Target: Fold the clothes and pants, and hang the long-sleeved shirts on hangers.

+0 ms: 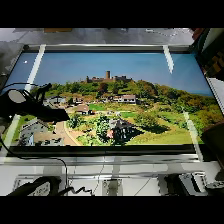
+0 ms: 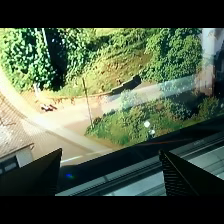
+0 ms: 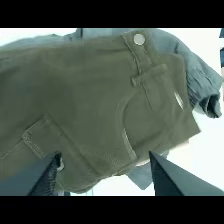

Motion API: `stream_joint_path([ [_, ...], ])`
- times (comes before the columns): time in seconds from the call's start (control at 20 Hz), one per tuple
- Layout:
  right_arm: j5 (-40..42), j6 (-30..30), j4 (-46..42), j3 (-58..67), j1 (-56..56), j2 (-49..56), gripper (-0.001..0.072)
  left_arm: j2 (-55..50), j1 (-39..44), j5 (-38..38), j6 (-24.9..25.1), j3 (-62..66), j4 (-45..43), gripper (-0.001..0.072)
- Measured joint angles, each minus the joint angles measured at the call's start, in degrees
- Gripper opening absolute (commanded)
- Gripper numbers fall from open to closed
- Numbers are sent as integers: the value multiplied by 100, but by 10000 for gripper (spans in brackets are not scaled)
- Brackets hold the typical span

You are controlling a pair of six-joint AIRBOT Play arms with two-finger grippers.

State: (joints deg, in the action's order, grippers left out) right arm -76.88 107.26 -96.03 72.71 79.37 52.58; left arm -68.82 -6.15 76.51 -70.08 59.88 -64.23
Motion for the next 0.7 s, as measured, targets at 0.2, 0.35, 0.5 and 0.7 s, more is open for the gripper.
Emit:
stream_joint_path([
  [0.2, 118, 52, 341, -31, -131, 4, 32, 0, 0, 0, 0, 0, 0, 701],
  [0.35, 374, -496, 870, -83, -761, 7, 32, 0, 0, -2, -2, 0, 0, 701],
  [0.5, 511, -1486, 1421, -105, -1987, 9, 32, 0, 0, -2, -2, 0, 0, 701],
  [0.7, 577, -2334, 1777, -111, -4354, 9, 32, 0, 0, -2, -2, 0, 0, 701],
])
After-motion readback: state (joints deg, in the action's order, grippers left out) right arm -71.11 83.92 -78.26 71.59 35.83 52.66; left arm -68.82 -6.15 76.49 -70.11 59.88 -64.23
